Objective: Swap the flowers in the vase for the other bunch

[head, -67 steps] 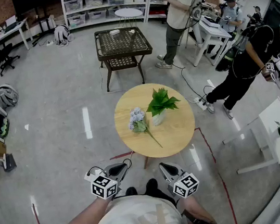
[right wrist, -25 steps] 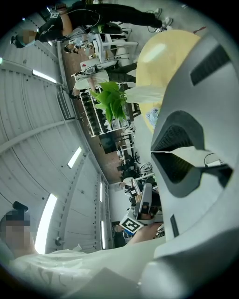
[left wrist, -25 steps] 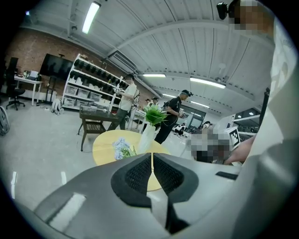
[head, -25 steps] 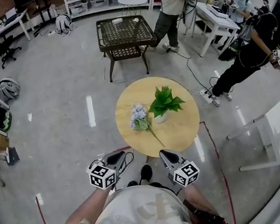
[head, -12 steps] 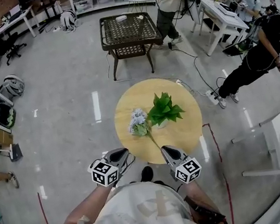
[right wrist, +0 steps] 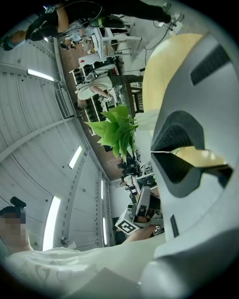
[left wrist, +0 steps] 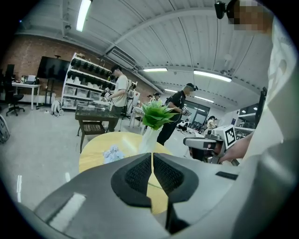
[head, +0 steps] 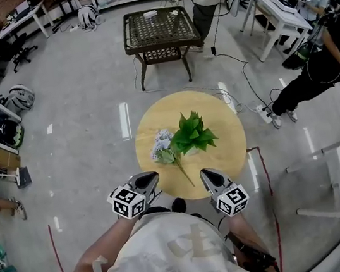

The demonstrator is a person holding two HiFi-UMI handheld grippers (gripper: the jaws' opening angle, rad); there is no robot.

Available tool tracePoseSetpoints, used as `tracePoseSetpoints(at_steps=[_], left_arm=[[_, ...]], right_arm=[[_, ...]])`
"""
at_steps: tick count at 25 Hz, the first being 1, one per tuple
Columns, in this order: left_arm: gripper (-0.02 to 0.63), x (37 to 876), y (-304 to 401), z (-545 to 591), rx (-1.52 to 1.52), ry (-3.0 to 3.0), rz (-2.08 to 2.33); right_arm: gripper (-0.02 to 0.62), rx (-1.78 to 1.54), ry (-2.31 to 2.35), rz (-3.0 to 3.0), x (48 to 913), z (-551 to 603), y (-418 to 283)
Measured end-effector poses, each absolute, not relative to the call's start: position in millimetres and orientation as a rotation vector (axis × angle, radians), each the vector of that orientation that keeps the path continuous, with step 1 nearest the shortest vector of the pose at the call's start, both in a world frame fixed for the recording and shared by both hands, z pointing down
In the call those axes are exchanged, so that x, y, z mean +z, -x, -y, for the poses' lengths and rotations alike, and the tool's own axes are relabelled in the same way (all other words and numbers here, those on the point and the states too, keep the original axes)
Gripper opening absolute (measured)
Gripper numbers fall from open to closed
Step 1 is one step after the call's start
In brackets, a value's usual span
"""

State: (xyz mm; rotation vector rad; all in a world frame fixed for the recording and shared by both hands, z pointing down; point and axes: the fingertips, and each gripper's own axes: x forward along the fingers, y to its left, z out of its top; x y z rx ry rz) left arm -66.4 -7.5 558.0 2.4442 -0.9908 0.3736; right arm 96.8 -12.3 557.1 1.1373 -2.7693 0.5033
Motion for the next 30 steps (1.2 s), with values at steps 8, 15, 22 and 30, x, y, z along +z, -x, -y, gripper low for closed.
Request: tracePoseSetpoints(at_steps=[8,15,22,30], left_arm=[[0.015,559,48,25,0.397,-2.451,0.958],[0.015,555,38,41,0.392,-2.493,0.889],[0.015,557,43,43,0.362,-2.497,0.863],[0.016,556,51,44,0.342,-2.509,0.836]], right_arm=[[0.009,0.451,-1.179,2.753,550,31,-121],[0.009,0.328,-1.240,2.686,536,39,-134],[0.009,0.074,-1.213,2.562,515,52,-142],[0.009,-0.156,-1.106,2.459,497,59,-139]])
